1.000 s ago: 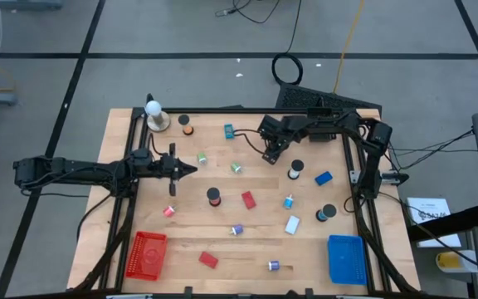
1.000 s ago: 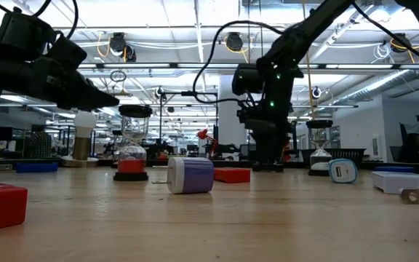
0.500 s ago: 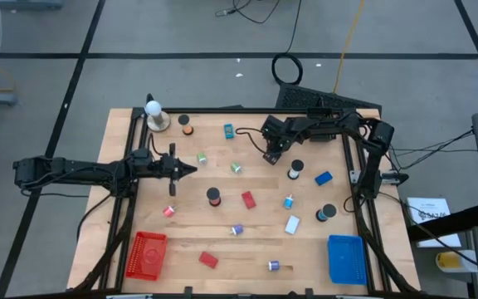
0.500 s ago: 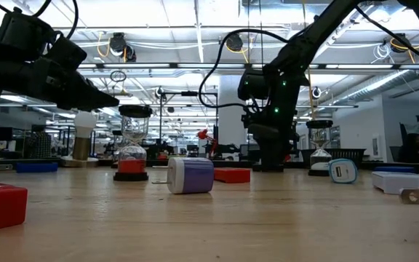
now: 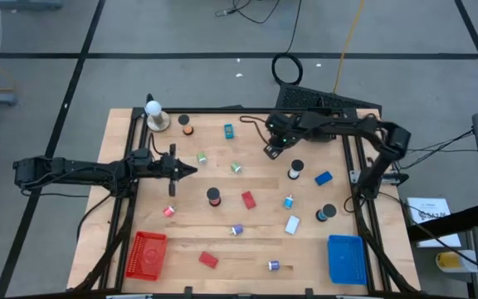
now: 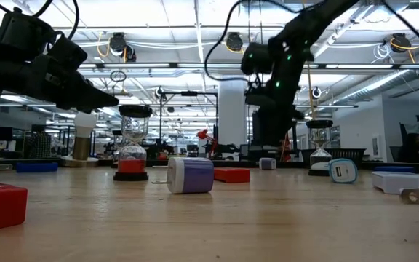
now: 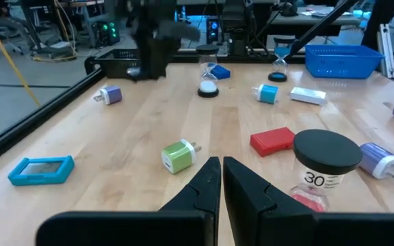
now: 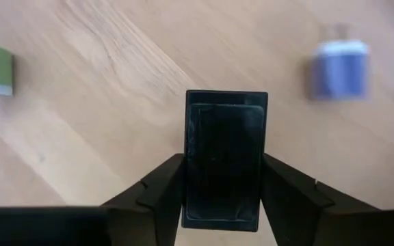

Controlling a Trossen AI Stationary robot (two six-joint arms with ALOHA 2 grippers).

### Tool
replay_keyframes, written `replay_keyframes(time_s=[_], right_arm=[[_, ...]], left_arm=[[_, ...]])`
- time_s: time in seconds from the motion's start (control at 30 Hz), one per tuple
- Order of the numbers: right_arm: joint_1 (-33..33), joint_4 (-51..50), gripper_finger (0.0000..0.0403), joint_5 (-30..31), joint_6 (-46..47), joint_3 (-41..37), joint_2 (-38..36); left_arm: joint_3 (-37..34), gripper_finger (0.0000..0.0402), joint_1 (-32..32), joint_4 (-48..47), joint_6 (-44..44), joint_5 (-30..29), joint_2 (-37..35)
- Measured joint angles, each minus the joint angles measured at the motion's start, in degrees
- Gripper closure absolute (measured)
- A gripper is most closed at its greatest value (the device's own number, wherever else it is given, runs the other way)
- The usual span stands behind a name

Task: Pick & Place Office items
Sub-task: Put the black digital clock into the blue bin

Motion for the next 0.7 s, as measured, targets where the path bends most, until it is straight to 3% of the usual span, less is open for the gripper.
replay_keyframes(time_s=[0.4,0.7], right_arm=[[6.8,-12.8,0.0239,2.8,17.8,0.0,-20.0],[16.5,-18.9,0.0241,7.0,27.9,0.0,-27.5]], left_arm=[[0.0,0.0376,0.0,0.0,0.2,-0.4,0.0],[0.0,0.0376,0.0,0.0,0.2,-0.4,0.0]])
